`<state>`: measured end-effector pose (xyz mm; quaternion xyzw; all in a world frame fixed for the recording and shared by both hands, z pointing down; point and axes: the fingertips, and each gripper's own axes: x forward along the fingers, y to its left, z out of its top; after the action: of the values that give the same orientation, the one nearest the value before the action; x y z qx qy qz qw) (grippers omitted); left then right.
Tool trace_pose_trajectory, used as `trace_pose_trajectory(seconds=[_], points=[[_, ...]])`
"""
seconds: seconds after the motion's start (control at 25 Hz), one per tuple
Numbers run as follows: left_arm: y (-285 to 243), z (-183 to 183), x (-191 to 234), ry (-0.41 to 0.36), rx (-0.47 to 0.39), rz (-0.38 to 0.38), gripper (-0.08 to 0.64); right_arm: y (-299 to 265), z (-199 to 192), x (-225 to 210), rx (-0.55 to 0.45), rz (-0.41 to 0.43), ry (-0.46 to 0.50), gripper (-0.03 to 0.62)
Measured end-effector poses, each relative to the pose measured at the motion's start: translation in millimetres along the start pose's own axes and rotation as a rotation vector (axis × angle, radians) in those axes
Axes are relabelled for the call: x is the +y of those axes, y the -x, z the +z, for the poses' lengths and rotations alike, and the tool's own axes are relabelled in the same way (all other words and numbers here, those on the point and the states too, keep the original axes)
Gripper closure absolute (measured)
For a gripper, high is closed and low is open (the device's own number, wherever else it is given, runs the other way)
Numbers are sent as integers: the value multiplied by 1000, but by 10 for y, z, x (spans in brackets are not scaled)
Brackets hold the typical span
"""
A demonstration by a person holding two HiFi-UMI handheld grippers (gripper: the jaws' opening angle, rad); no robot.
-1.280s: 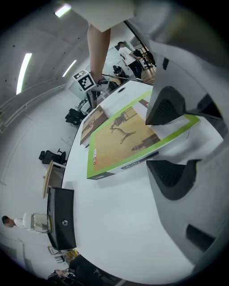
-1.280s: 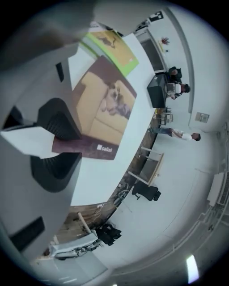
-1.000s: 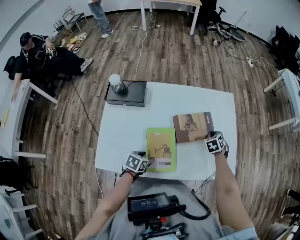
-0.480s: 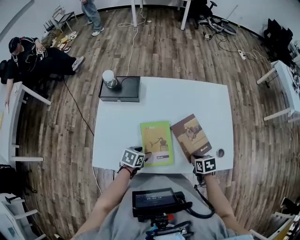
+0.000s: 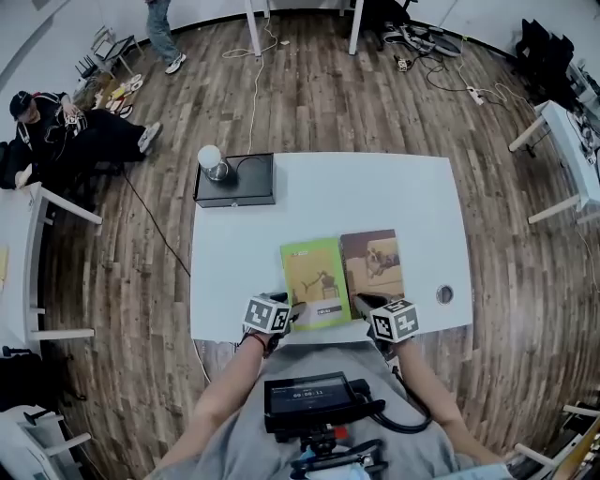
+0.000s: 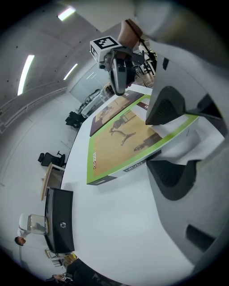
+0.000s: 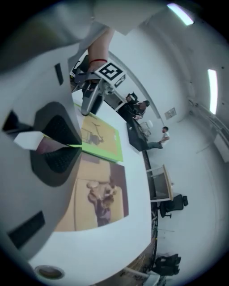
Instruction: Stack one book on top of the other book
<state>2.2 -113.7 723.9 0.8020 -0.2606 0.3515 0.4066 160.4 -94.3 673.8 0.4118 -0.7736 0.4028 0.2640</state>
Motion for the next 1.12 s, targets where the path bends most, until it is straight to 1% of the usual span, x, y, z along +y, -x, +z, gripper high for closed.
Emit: trace_pose_trajectory(seconds=[0.08, 0.12, 0.2, 0.28, 0.36, 0.44, 0.56, 0.64, 0.76, 0.88, 1.0, 1.12], points=[[5, 12, -1, 3, -1, -4, 301, 225, 106, -198, -72, -3, -33, 559], [9, 14, -1, 3, 1, -6, 301, 316, 124, -327, -88, -8, -49, 551], [21, 9, 5, 6, 4, -6, 301, 445, 120, -594, -94, -28, -73, 433], [65, 24, 22, 14, -8, 9, 301, 516, 120, -811, -93, -58, -81, 407], [154, 92, 9, 25, -47, 23, 301, 549, 129, -965, -99, -86, -91, 403], [237, 219, -74, 25, -105, 26, 301, 543, 128, -1079, -97, -111, -94, 403], [246, 461, -364, -32, -174, -2, 301, 460, 70, -1191, -54, -145, -63, 403], [142, 606, -629, -76, -192, -47, 301, 403, 17, -1248, -26, -154, -63, 402], [-86, 756, -957, -103, -178, -107, 301, 313, -60, -1334, 17, -163, -67, 400], [-246, 835, -1105, -107, -152, -107, 301, 288, -80, -1395, 42, -182, -83, 399], [-400, 860, -1130, -122, -119, -76, 301, 368, -79, -1530, 4, -229, -175, 397], [-570, 875, -1239, -134, -97, -85, 301, 519, -219, -1675, -35, -266, -255, 399]])
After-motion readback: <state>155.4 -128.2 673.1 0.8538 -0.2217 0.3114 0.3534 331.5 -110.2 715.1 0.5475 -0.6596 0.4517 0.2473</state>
